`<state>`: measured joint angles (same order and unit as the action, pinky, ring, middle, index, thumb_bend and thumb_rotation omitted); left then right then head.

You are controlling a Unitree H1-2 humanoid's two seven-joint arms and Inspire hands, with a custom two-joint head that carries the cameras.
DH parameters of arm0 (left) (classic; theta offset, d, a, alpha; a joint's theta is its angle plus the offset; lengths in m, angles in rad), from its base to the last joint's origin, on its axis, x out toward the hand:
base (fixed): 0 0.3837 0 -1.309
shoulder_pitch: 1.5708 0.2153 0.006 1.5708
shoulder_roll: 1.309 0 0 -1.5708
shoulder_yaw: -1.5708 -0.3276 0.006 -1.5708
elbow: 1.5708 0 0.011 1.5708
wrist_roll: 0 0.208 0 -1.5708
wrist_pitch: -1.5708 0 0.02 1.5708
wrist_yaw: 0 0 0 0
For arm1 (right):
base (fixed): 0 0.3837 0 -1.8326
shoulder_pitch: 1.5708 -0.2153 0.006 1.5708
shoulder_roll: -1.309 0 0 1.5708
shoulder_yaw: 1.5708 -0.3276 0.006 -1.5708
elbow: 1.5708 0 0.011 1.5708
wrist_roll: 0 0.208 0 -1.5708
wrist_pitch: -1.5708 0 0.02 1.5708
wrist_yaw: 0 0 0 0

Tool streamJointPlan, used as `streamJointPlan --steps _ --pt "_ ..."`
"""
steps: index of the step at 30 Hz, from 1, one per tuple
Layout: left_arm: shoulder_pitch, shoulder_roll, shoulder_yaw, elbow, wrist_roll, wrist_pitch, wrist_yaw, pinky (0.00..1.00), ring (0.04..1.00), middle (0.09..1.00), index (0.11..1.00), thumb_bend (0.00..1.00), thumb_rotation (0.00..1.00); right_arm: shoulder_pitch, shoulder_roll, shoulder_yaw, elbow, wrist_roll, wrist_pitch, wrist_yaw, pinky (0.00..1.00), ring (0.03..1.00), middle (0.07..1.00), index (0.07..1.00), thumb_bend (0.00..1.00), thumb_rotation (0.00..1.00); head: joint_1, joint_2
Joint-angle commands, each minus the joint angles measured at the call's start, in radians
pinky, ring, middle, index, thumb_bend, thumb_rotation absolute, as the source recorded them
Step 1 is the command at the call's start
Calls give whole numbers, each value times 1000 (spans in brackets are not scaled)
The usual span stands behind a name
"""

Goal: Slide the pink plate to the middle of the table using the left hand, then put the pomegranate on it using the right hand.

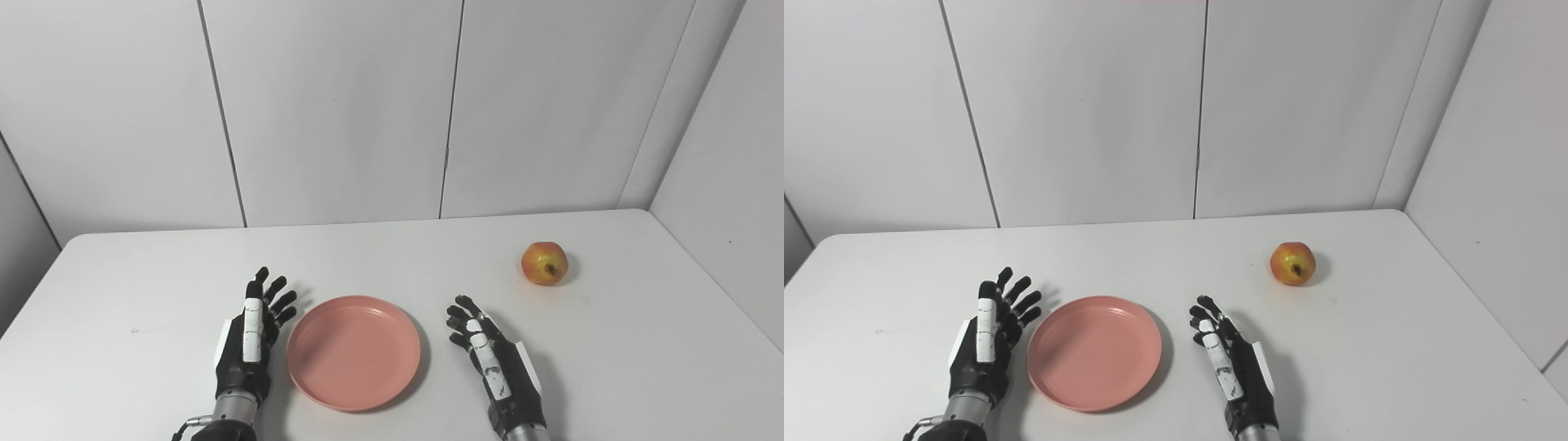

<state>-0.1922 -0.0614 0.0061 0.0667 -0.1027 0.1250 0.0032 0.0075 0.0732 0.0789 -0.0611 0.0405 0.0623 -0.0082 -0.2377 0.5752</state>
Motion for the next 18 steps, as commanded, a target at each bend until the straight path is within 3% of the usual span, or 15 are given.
streamJointPlan --steps 1,10,18 --pt "-24 -1 -2 -13 3 -13 -5 838 874 934 972 974 1000 29 19 24 6 -11 26 9 842 852 852 864 772 851 0 2" --pt "-21 14 10 -21 -20 -3 -23 874 887 957 998 973 1000 31 12 54 -2 -186 -103 -72 802 837 860 836 729 836 -7 3" --pt "-27 23 24 -11 -31 0 -28 887 888 960 991 962 1000 2 8 81 -54 -336 -152 -126 817 838 869 812 686 835 -16 -2"
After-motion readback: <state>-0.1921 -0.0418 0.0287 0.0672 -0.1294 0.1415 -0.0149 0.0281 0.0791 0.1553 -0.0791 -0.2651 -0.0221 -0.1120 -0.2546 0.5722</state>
